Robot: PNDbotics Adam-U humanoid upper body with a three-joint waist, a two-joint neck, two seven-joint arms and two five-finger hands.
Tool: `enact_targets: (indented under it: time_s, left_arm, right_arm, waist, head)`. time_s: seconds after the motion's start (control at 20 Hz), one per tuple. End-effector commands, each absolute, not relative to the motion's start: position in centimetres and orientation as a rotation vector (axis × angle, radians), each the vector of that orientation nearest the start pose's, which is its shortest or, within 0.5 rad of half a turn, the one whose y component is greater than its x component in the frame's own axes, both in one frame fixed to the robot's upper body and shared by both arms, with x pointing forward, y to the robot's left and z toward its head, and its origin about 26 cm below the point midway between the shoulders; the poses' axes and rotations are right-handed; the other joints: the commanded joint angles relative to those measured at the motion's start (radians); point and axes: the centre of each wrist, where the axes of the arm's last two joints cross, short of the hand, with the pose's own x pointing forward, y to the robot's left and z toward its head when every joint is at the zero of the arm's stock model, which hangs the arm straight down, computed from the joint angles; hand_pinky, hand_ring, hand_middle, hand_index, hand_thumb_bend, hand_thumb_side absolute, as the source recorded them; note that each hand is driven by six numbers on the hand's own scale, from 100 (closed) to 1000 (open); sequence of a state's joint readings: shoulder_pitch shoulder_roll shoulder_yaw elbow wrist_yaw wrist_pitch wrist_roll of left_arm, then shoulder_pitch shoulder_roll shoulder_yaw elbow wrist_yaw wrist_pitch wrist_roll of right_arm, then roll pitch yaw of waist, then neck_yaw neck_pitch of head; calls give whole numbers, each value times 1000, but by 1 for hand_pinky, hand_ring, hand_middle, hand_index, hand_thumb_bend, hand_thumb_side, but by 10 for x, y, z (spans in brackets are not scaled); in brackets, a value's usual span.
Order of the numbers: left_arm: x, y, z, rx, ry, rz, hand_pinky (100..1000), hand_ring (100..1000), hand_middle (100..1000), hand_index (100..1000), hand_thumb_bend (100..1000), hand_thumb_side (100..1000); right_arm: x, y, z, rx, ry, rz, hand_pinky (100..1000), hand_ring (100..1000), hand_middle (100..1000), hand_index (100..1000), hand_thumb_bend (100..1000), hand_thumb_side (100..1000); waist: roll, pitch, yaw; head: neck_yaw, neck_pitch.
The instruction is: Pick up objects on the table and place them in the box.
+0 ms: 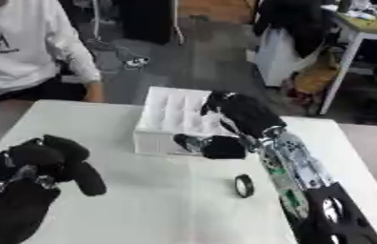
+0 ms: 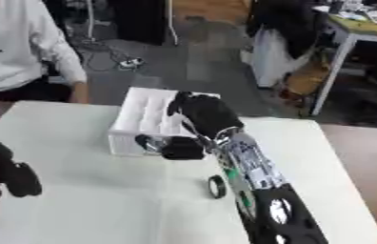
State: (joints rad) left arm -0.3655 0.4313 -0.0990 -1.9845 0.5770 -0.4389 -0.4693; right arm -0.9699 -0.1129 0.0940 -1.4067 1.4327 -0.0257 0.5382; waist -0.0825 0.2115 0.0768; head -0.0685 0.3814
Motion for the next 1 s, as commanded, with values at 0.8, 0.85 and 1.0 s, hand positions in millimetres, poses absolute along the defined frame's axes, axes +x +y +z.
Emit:
enact_targets:
  time_s: [0.8,0.85,1.0]
  left_arm:
    - [303,249,222,896,3198,1009,601,581,771,847,464,686]
    - [303,249,222,895,3198,1009,601,581,771,847,464,686]
    - [303,249,223,894,3197,1009,602,581,771,847,464,686]
  right_arm:
    - [418,-139,284,-1254,-1384,1548,261,466,760,747,585,1000]
    - [418,-140,282,-1250,-1377,1548,257,466,757,746,586,1000]
    - [420,-143,279,-1237,-1350,1555,201,464,744,750,586,1000]
  waist:
    - [5,-21,-1]
    - [5,-21,0]
    - [4,-21,0]
  head:
    - [14,-21]
    - [15,-20]
    - [15,-19]
